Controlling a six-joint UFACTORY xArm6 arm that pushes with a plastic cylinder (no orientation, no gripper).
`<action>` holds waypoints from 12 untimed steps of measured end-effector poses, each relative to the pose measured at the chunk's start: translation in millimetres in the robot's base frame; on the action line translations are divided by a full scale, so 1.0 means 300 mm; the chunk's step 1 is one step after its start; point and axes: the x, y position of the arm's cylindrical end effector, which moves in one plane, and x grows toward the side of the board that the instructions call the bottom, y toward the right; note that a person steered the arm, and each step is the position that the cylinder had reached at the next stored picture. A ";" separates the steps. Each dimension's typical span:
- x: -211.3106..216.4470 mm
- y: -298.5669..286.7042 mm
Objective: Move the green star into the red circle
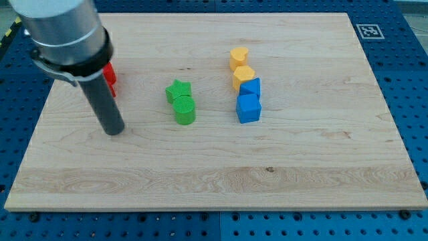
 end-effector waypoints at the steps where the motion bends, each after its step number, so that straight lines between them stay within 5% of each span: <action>1: 0.031 0.218; 5: 0.031 0.504; 9: -0.176 0.210; 12: -0.153 0.086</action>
